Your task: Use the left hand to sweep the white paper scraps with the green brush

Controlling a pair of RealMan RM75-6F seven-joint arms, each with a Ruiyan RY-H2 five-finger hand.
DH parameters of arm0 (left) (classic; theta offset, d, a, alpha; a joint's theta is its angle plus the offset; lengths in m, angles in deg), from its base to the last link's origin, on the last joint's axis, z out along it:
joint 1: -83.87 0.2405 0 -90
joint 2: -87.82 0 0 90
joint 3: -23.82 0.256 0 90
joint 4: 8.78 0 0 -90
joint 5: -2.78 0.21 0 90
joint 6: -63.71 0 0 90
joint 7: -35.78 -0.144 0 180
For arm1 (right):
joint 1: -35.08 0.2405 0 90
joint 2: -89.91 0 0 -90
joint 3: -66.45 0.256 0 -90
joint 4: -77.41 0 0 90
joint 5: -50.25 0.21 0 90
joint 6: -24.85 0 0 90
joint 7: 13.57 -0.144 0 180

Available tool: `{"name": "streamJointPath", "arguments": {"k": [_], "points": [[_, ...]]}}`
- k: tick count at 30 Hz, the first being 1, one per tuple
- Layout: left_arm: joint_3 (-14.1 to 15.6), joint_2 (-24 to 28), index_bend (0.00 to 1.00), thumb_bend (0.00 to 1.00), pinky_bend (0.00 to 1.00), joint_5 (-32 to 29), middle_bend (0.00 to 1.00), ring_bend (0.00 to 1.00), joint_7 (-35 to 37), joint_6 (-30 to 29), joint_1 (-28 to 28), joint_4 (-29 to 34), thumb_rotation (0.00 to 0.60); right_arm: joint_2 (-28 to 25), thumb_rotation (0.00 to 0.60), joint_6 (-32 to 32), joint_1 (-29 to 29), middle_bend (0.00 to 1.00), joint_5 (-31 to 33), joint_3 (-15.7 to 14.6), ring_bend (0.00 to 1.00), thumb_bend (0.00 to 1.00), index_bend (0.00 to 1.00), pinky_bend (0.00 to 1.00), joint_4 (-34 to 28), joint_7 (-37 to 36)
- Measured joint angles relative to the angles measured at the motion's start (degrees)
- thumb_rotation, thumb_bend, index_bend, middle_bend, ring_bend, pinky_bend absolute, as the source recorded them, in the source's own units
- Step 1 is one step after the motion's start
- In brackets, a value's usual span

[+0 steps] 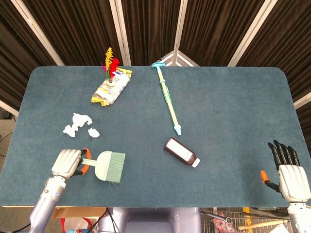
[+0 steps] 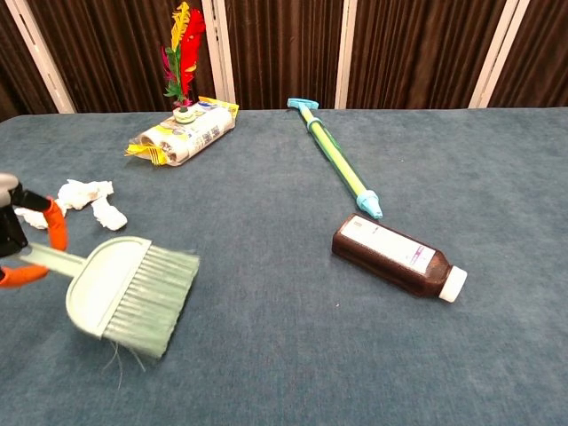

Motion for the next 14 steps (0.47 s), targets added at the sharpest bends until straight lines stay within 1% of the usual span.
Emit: {"name": "streamJointPath", "arguments": {"k": [1,2,3,4,5,7,8,9,10,11,13,14], "points": [[0.7,0.9,0.13,0.05,0.65,0.5,0.5,0.6,-0.6,-0.3,0.4,0.1,0.6,0.0,0.6,0.1,0.0,0.0,0.0,0.0,0.0,0.38,0.0,0.0,0.0,0.0],[1.2,1.8,0.08,0.04,0.58,1.0,0.42,0.52,-0.7,-0.7,0.8,0.2,0.6,-0.1,0.6,0.2,0.0,0.0,0.0,-0.1,0.0,0.38,0.0,0.0,0.0,0.0],[1.6,2.8,0.06,0.04,0.54,1.8,0.36,0.47,-0.5,-1.0,1.2,0.3,0.6,-0.1,0.6,0.2,0.0,0.0,0.0,-0.1,0.0,0.38,0.0,0.0,-0.1,0.1],[2.2,4.1,0.03,0.04,0.47,3.3,0.28,0.39,0.2,-1.7,1.8,0.3,0.6,-0.1,0.6,0.1,0.0,0.0,0.0,-0.1,0.0,0.38,0.0,0.0,-0.1,0.1],[2.6,5.0,0.01,0.04,0.41,4.6,0.21,0.31,1.0,-2.4,2.4,0.3,0.6,-0.1,0.6,0.1,0.0,0.0,-0.1,-0.1,0.0,0.38,0.0,0.0,-0.2,0.2],[3.4,6.9,0.0,0.04,0.34,7.9,0.14,0.23,3.8,-4.4,4.0,0.2,0.6,-0.1,0.6,0.1,0.0,0.0,-0.1,-0.1,0.0,0.38,0.0,0.0,-0.2,0.3],[3.8,7.6,0.0,0.04,0.28,9.5,0.08,0.16,5.2,-5.3,4.7,0.0,0.6,-0.1,0.6,0.1,0.0,0.0,-0.2,-0.1,0.0,0.38,0.0,0.0,-0.2,0.4],[4.1,8.3,0.0,0.04,0.24,11.0,0.05,0.12,6.7,-6.4,5.5,-0.2,0.6,0.0,0.6,0.0,0.0,0.0,-0.2,-0.1,0.0,0.38,0.0,0.0,-0.2,0.5],[4.6,9.2,0.0,0.04,0.16,12.9,0.01,0.06,8.6,-8.0,6.6,-0.7,0.6,0.0,0.6,-0.1,0.0,0.0,-0.4,-0.1,0.0,0.38,0.0,0.0,-0.2,0.7],[4.9,9.8,0.0,0.04,0.11,14.2,0.0,0.03,10.0,-9.2,7.5,-1.1,0.6,0.0,0.6,-0.1,0.0,0.0,-0.4,-0.1,0.0,0.38,0.0,0.0,-0.1,0.8],[5.5,10.7,0.0,0.04,0.04,16.8,0.0,0.0,12.3,-11.9,9.2,-2.4,0.6,0.1,0.6,-0.2,0.0,0.0,-0.5,0.0,0.0,0.38,0.0,0.0,0.1,0.9],[5.8,11.1,0.0,0.04,0.03,18.5,0.0,0.0,13.6,-13.8,10.3,-3.7,0.6,0.2,0.6,-0.4,0.0,0.0,-0.6,0.0,0.0,0.38,0.0,0.0,0.2,1.0]]}}
